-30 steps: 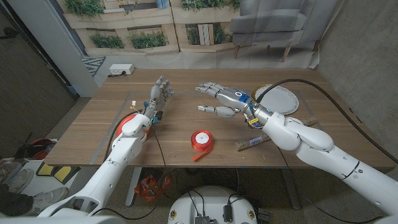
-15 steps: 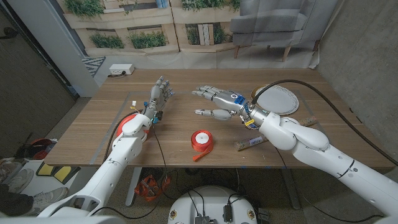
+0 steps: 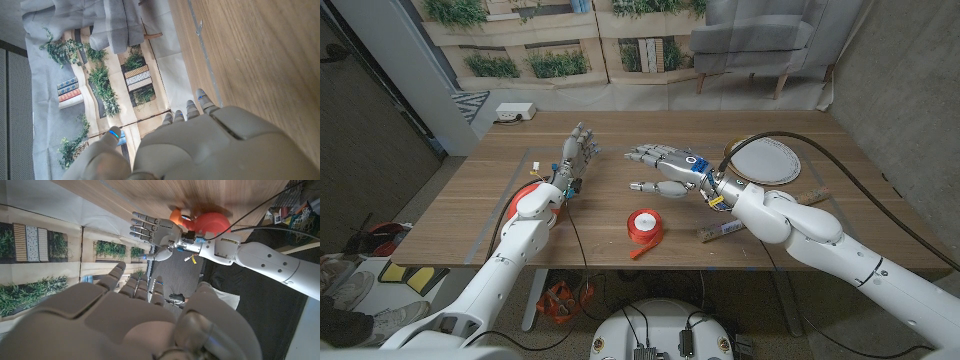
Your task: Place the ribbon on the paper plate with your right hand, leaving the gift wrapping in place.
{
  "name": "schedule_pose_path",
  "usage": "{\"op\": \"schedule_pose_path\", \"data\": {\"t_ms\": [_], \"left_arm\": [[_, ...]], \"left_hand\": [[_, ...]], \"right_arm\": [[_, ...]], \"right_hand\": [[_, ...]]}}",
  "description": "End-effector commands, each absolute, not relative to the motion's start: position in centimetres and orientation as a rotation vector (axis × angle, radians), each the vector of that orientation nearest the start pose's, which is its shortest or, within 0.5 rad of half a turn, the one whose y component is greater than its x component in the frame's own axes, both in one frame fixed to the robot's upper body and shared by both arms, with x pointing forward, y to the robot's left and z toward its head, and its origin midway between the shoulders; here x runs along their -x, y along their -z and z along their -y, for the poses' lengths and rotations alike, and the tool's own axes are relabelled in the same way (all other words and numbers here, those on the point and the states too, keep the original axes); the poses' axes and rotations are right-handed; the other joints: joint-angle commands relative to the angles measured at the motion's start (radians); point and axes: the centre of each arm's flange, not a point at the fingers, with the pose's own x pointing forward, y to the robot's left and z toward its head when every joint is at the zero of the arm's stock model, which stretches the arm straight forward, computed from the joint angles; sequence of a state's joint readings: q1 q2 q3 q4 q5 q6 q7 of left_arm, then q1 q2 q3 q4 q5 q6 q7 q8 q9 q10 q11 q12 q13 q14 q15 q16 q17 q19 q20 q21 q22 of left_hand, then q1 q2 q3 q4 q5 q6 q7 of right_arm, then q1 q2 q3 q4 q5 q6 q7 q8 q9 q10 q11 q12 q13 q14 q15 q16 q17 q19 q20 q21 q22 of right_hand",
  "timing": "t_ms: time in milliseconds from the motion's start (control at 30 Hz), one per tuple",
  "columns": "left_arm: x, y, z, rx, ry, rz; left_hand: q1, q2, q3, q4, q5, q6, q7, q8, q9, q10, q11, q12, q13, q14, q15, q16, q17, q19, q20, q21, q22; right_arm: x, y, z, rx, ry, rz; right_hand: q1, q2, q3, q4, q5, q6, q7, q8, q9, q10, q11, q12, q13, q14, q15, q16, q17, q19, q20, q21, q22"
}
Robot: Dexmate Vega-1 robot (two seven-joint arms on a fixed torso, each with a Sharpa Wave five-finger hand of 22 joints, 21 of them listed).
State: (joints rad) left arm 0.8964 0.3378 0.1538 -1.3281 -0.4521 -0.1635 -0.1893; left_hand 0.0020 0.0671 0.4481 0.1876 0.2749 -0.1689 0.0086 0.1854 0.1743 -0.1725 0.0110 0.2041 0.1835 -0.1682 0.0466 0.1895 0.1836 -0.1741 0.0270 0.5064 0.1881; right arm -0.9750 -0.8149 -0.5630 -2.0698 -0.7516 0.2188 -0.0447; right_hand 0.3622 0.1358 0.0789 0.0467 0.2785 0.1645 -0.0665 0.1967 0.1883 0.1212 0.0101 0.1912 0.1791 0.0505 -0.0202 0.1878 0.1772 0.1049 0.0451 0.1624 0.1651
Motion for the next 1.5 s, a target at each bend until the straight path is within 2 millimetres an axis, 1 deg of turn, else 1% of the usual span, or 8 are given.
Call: {"op": "schedule_pose_path", "data": {"t_ms": [33,100,233,567,667,867,1267,1500], "left_arm": [[-65.3,3.5,-28.0,0.027,0.255,0.557],[-65.3,3.5,-28.0,0.027,0.254,0.557],[-65.4,3.6,-28.0,0.027,0.254,0.553],[-65.4,3.6,-28.0,0.022,0.254,0.548],[-65.5,3.6,-28.0,0.022,0.254,0.546],[-65.6,3.6,-28.0,0.022,0.256,0.544],[-65.8,3.6,-27.9,0.023,0.26,0.543],[-65.9,3.6,-27.9,0.023,0.26,0.541]], "left_hand": [[0.002,0.107,-0.003,0.002,0.005,-0.12,-0.006,0.001,0.005,-0.229,0.004,0.002,0.005,-0.226,0.009,0.009,0.005,-0.213,0.007,-0.001,0.004],[0.002,0.107,-0.003,0.002,0.005,-0.121,-0.006,0.001,0.005,-0.229,0.005,0.002,0.005,-0.226,0.009,0.008,0.005,-0.214,0.007,-0.001,0.004],[0.002,0.107,-0.004,0.002,0.005,-0.12,-0.006,0.001,0.005,-0.23,0.006,0.001,0.005,-0.227,0.01,0.008,0.005,-0.215,0.007,-0.002,0.004],[0.002,0.108,-0.003,0.002,0.006,-0.12,-0.006,0.001,0.005,-0.23,0.005,0.001,0.005,-0.228,0.011,0.007,0.005,-0.215,0.006,-0.003,0.004],[0.002,0.109,-0.003,0.002,0.006,-0.12,-0.005,0.001,0.005,-0.23,0.008,0.001,0.005,-0.228,0.011,0.007,0.005,-0.215,0.006,-0.004,0.004],[0.002,0.109,-0.003,0.002,0.006,-0.12,-0.005,0.001,0.005,-0.231,0.005,0.001,0.005,-0.228,0.01,0.007,0.005,-0.215,0.007,-0.005,0.004],[0.002,0.109,-0.003,0.002,0.007,-0.119,-0.006,0.001,0.005,-0.231,0.005,0.001,0.005,-0.228,0.01,0.007,0.005,-0.214,0.007,-0.006,0.004],[0.002,0.109,-0.003,0.002,0.007,-0.12,-0.006,0.001,0.005,-0.23,0.009,0.001,0.005,-0.228,0.011,0.007,0.005,-0.214,0.008,-0.007,0.004]], "right_arm": [[-47.2,2.8,9.6,1.529,-0.382,1.17],[-47.2,2.9,9.5,1.545,-0.383,1.168],[-47.4,3.1,9.4,1.555,-0.392,1.158],[-47.8,3.9,9.2,1.583,-0.408,1.121],[-47.9,4.0,9.2,1.591,-0.408,1.112],[-48.2,4.5,9.1,1.602,-0.424,1.088],[-48.6,5.5,8.7,1.616,-0.46,1.055],[-48.8,6.0,8.6,1.602,-0.484,1.035]], "right_hand": [[-0.006,-0.003,0.005,-0.004,-0.002,0.014,0.001,0.007,0.004,0.006,0.001,0.001,0.005,-0.012,0.002,-0.007,0.002,-0.003,0.005,0.01,0.004],[-0.001,-0.004,0.008,-0.01,-0.003,0.008,0.003,0.004,0.004,-0.001,0.0,-0.002,0.005,-0.016,0.003,-0.007,0.001,0.015,0.004,0.02,0.004],[0.01,-0.007,0.012,-0.02,-0.003,-0.004,0.006,-0.001,0.004,-0.011,-0.001,-0.005,0.005,-0.023,0.005,-0.008,0.0,0.037,0.005,0.029,0.004],[0.026,-0.013,0.017,-0.035,-0.004,-0.027,0.005,-0.008,0.003,-0.026,-0.004,-0.009,0.006,-0.033,0.004,-0.008,-0.001,0.044,0.004,0.03,0.004],[0.033,-0.015,0.02,-0.042,-0.005,-0.037,0.004,-0.011,0.003,-0.032,-0.004,-0.01,0.006,-0.035,0.003,-0.008,-0.001,0.045,0.004,0.03,0.004],[0.043,-0.019,0.023,-0.051,-0.006,-0.045,0.003,-0.011,0.003,-0.04,-0.006,-0.01,0.006,-0.037,0.001,-0.007,-0.001,0.049,0.006,0.031,0.004],[0.055,-0.022,0.027,-0.063,-0.008,-0.056,0.001,-0.012,0.004,-0.047,-0.008,-0.01,0.006,-0.036,0.0,-0.005,-0.001,0.056,0.013,0.032,0.003],[0.067,-0.028,0.029,-0.076,-0.011,-0.065,0.001,-0.012,0.004,-0.049,-0.008,-0.008,0.006,-0.026,0.006,-0.001,-0.002,0.072,0.015,0.036,0.004]]}}
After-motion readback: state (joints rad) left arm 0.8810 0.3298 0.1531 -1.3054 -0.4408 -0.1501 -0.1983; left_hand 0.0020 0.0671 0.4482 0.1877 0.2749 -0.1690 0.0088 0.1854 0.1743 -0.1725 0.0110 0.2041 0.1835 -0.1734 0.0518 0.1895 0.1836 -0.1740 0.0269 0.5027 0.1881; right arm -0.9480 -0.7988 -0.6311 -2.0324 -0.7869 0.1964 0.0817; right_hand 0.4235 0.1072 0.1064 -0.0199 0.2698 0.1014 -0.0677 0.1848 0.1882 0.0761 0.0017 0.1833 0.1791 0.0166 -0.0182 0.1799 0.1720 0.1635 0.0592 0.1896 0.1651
